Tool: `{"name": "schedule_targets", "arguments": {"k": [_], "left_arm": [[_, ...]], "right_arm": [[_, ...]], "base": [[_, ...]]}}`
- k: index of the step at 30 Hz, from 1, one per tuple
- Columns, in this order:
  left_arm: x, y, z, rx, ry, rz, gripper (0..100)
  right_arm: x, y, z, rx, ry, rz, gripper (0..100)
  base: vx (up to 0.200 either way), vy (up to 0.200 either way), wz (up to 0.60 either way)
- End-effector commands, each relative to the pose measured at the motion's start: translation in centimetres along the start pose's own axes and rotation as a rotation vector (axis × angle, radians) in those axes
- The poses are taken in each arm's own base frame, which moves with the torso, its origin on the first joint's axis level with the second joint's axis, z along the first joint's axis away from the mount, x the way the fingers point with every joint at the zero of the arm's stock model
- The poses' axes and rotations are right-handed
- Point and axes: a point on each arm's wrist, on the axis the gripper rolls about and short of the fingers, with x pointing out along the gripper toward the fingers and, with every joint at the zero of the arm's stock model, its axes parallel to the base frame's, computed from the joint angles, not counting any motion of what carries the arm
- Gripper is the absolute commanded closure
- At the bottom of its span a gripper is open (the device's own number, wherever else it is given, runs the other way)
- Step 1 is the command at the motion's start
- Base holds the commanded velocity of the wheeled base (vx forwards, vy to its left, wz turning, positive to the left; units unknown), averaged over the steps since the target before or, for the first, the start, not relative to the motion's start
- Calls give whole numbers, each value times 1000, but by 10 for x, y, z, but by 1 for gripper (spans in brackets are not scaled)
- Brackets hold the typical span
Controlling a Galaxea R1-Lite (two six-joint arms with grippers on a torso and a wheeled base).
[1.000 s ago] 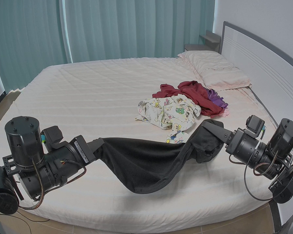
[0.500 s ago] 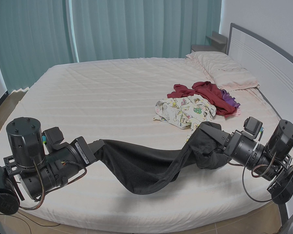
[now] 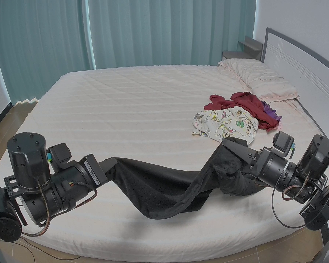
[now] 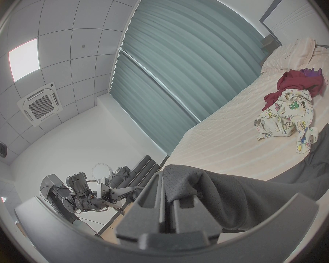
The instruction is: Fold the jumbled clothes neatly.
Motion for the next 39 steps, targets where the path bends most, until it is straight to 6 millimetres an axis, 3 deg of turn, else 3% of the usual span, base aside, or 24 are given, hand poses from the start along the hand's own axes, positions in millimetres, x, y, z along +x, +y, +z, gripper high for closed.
{"name": "schedule_targets", "arguments": {"k": [1, 20, 30, 39], "left_arm": [[0, 0, 0, 0, -1, 0, 100], [0, 3, 1, -2, 0, 10, 100], [-5, 15, -10, 3, 36, 51, 100], [-28, 7, -8, -31, 13, -20, 100]], "right_arm": [[0, 2, 2, -4, -12, 12, 100], [-4, -5, 1, -1, -9, -22, 100], [-26, -23, 4, 9, -16, -131, 100], [-62, -6, 2, 12, -13, -124, 100]], "base": [[0, 200, 0], [0, 179, 0], [-60, 0, 0], [-200, 0, 0]]}}
